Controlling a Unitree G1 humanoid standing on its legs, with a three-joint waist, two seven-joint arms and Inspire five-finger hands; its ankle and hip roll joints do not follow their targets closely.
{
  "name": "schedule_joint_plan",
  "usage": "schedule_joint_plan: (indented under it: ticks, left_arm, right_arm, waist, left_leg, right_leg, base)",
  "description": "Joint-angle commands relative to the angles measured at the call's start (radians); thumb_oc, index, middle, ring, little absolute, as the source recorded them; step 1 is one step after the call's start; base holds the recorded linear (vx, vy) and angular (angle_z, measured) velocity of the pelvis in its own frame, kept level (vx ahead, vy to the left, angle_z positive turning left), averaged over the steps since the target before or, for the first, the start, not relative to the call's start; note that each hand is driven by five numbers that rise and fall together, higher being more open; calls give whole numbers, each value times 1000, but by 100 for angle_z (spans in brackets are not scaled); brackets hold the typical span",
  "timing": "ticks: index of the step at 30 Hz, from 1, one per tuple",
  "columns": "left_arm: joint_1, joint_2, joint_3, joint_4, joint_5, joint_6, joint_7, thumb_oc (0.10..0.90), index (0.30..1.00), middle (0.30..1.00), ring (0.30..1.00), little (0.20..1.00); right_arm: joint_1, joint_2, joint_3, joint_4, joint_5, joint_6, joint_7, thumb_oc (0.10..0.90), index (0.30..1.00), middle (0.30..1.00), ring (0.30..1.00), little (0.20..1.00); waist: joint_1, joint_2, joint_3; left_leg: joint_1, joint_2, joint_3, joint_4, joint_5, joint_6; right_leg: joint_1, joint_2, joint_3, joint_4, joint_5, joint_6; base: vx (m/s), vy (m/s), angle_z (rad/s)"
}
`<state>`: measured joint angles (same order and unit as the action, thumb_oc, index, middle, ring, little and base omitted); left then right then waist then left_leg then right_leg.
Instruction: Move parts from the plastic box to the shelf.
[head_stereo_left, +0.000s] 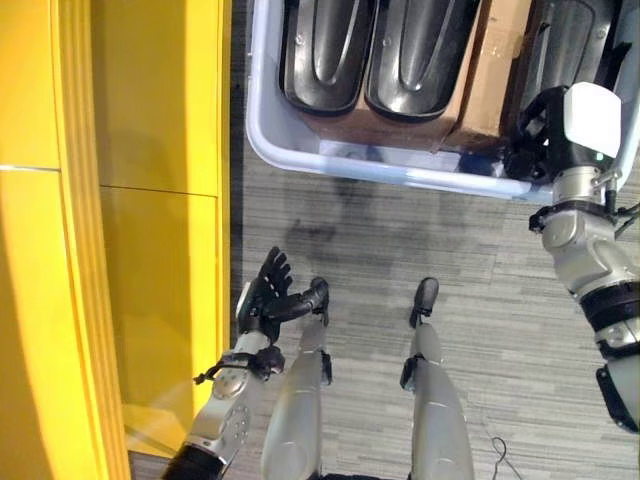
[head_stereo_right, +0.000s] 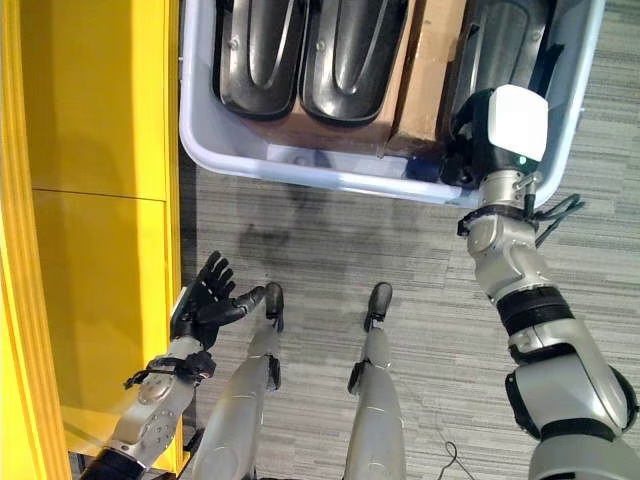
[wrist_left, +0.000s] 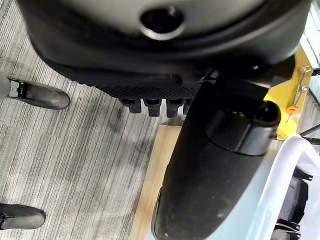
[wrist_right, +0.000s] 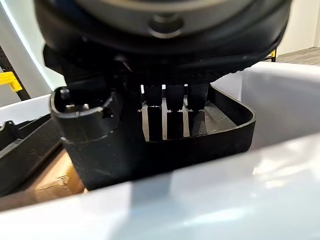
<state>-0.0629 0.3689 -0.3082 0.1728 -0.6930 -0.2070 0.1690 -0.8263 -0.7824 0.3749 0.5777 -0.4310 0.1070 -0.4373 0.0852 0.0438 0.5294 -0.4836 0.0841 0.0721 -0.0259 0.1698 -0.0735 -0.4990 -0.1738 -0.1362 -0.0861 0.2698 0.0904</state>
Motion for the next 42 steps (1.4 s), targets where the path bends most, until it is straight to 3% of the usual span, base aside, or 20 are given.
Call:
schedule_joint_plan:
  ticks: [1, 7, 10, 15, 20, 24, 35, 38, 42]
  left_arm:
    - [42, 28, 36, -47, 32, -63, -3, 900, 1000, 1000, 1000, 1000]
    - [45, 29, 53, -37, 41, -52, -4, 900, 1000, 1000, 1000, 1000]
    - [48, 32, 70, -32, 45, -40, -5, 900, 1000, 1000, 1000, 1000]
    - [65, 36, 79, -27, 46, -29, -8, 900, 1000, 1000, 1000, 1000]
    - [109, 35, 104, -11, 61, -2, -32, 900, 1000, 1000, 1000, 1000]
    - [133, 29, 120, -3, 70, 8, -43, 900, 1000, 1000, 1000, 1000]
    - [210, 3, 172, 13, 103, 33, -75, 900, 1000, 1000, 1000, 1000]
    - [236, -9, 188, 15, 107, 38, -81, 900, 1000, 1000, 1000, 1000]
    - [272, -25, 209, 18, 103, 46, -79, 900, 1000, 1000, 1000, 1000]
  right_arm:
    - [76, -24, -21, -108, -73, -24, -14, 400, 300, 300, 300, 300]
    - [211, -16, -134, -274, -103, -32, -31, 400, 300, 300, 300, 300]
    - [269, -25, -195, -395, -118, -52, -35, 400, 300, 300, 300, 300]
    - [325, -31, -254, -501, -130, -66, -32, 400, 300, 300, 300, 300]
    - [356, -70, -315, -629, -161, -97, -24, 400, 300, 300, 300, 300]
    - [384, -71, -350, -685, -164, -112, -14, 400, 300, 300, 300, 300]
    - [510, -36, -428, -801, -163, -169, 38, 400, 300, 300, 300, 300]
    - [522, -27, -421, -816, -158, -182, 60, 400, 300, 300, 300, 300]
    - [507, -11, -384, -828, -125, -204, 90, 400, 300, 300, 300, 300]
  waist:
    - [-4, -38, -9]
    - [-13, -52, -9]
    - [-17, -71, -12]
    - [-18, -87, -46]
    - [-16, -117, -144]
    - [-18, -126, -188]
    - [-21, -126, -306]
    - [-17, -122, -334]
    - [2, -115, -361]
  left_leg:
    - [5, 4, -41, 63, -59, -2]
    - [61, 7, -39, 62, -65, -7]
    - [113, 15, -35, 68, -74, -9]
    - [167, 24, -29, 48, -73, -12]
    - [265, 41, -24, -11, -65, -19]
    - [309, 44, -18, -29, -68, -19]
    - [408, 54, -4, -50, -83, -18]
    - [436, 62, -3, -50, -87, -19]
    - [471, 87, -20, -35, -87, -26]
  right_leg:
    - [140, -44, -7, 79, -176, 53]
    - [196, -44, -14, 72, -178, 54]
    - [246, -39, -13, 69, -181, 55]
    - [288, -32, -13, 56, -182, 56]
    - [364, -19, -26, 28, -181, 66]
    - [401, -15, -29, 14, -180, 69]
    - [483, -6, -32, 6, -192, 73]
    - [506, 2, -37, 18, -210, 70]
    - [545, 28, -52, 84, -279, 48]
  base:
    - [-9, -3, 6]
    - [-4, -4, 2]
    - [7, -4, -5]
    - [17, 0, -5]
    - [30, -15, 0]
    - [32, -13, -2]
    - [36, -1, -2]
    - [26, -44, -3]
    - [0, -98, 5]
